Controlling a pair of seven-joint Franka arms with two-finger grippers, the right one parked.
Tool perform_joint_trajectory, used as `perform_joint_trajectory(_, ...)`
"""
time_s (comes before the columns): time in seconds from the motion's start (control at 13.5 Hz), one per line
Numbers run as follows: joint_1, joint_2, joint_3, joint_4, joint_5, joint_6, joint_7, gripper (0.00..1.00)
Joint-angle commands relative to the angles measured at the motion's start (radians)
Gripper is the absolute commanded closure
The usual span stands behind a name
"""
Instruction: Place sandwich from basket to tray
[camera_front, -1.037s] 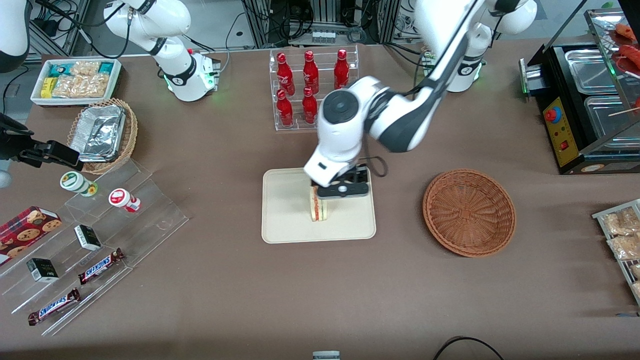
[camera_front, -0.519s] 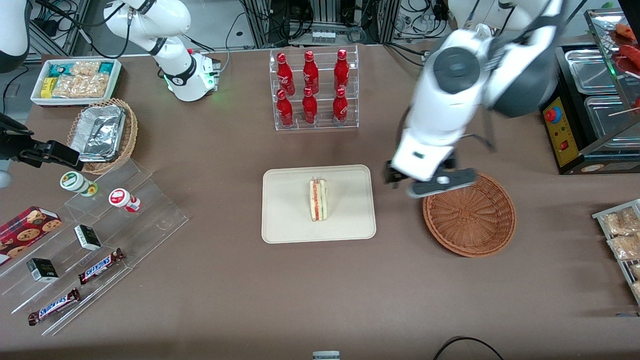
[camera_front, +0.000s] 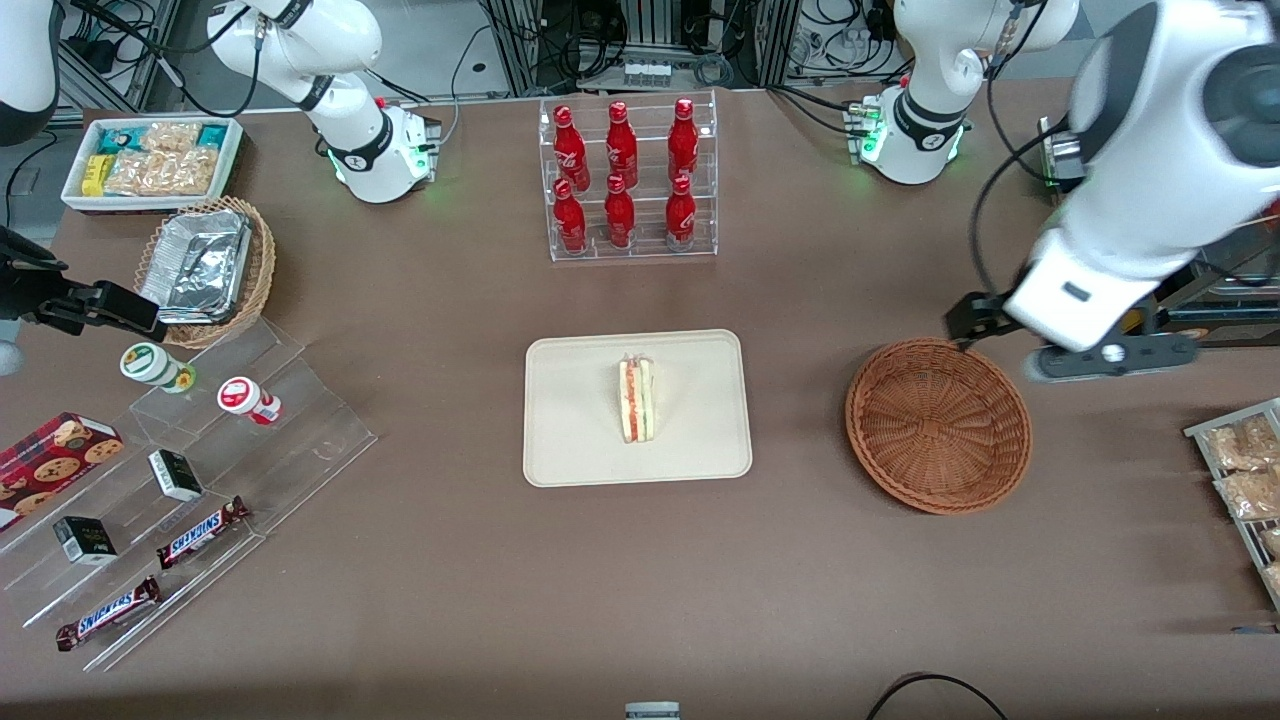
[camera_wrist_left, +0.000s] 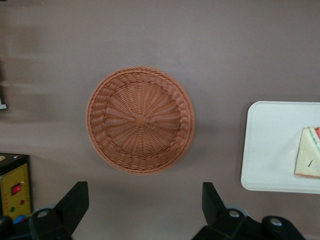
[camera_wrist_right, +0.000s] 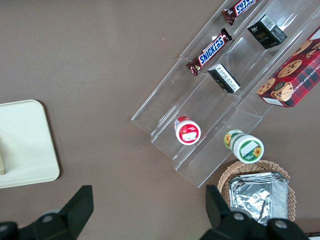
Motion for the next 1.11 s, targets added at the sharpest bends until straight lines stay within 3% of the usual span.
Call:
perform_joint_trajectory(0.0,0.078,-0.075,-0.012,-0.075,-0.041,0.004,0.093,0.00)
perform_joint_trajectory(0.37,0.131,-0.101,-0.010,-0.082,-0.039,-0.014,0.196,0.00)
perform_joint_trajectory(0.67,0.132,-0.179,-0.010,-0.175,-0.039,0.029,0.197,0.00)
perform_joint_trajectory(1.04,0.146,-0.169,0.002,-0.120,-0.070,0.021,0.196,0.00)
